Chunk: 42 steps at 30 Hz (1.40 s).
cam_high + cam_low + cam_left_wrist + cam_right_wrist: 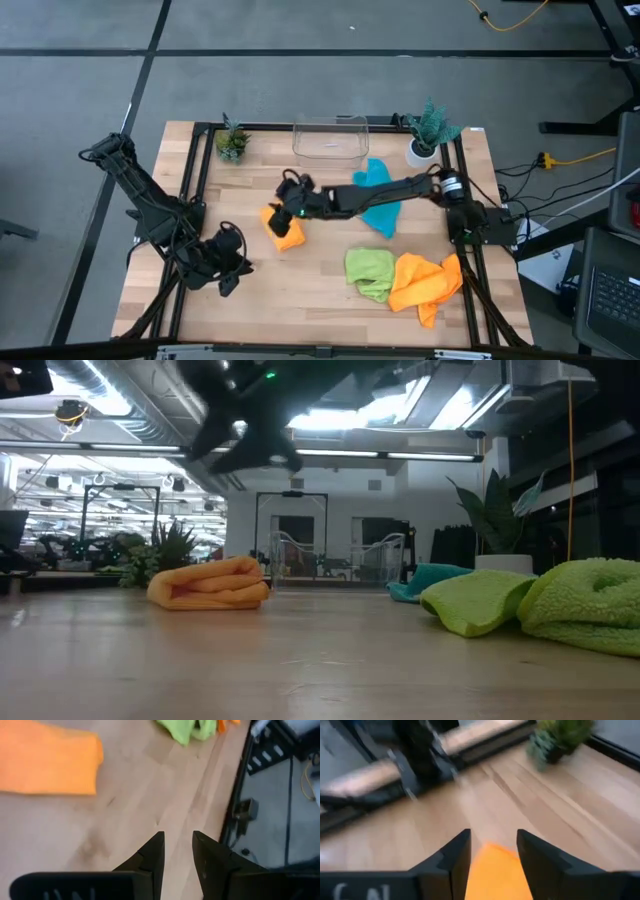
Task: Fold microfiber towels
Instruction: Fold the orange towel
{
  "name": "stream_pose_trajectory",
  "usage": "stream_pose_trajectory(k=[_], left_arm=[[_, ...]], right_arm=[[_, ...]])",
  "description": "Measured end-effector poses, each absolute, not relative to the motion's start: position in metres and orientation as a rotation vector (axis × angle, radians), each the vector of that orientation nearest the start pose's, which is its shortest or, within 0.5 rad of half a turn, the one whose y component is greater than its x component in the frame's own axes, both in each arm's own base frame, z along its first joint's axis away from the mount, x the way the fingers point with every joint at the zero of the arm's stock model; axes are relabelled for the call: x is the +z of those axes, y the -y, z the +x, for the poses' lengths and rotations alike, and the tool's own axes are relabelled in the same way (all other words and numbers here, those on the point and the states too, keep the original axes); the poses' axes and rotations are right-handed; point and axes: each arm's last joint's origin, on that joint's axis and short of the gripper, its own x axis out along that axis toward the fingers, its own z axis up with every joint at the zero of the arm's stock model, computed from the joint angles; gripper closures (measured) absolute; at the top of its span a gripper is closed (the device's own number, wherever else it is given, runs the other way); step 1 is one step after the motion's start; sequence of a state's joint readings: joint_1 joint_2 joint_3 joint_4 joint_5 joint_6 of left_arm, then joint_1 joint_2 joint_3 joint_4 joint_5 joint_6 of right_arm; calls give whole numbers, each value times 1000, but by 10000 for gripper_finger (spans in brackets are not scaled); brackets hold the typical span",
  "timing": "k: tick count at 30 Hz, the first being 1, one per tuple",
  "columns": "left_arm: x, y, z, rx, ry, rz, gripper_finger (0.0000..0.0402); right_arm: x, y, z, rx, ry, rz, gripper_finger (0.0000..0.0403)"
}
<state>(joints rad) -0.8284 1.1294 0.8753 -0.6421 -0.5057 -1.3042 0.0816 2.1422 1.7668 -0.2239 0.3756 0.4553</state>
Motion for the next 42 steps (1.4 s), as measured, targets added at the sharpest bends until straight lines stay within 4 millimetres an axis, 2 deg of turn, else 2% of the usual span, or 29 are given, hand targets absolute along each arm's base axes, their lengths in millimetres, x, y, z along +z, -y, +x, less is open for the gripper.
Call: stream_pose_trajectory(k=[4, 8, 13, 17, 23, 27, 33, 37, 42], left_arm=[[264, 150, 164, 298, -625, -707, 310], [253, 149, 179, 365, -613, -669, 310], [232, 145, 209, 428, -622, -557, 310], [212, 132, 237, 523, -621, -527, 310], [190, 104, 259, 705, -617, -409, 310], [175, 94, 265, 738, -628, -365, 310], [142, 86, 266, 773, -565, -478, 313], [122, 80, 268, 771, -671, -474, 326], [109, 86, 277, 626, -768, -402, 350]], right_arm=[[261, -22, 463, -400, -671, 269, 241], [281, -21, 436, -359, -812, 281, 241], [299, -24, 411, -387, -891, 330, 241], [312, -33, 403, -369, -872, 347, 241], [336, -46, 386, -317, -829, 349, 241], [350, -54, 373, -309, -799, 335, 241], [364, -61, 357, -335, -780, 296, 241], [368, -63, 353, -333, -770, 293, 241], [368, -63, 353, -331, -772, 287, 241]])
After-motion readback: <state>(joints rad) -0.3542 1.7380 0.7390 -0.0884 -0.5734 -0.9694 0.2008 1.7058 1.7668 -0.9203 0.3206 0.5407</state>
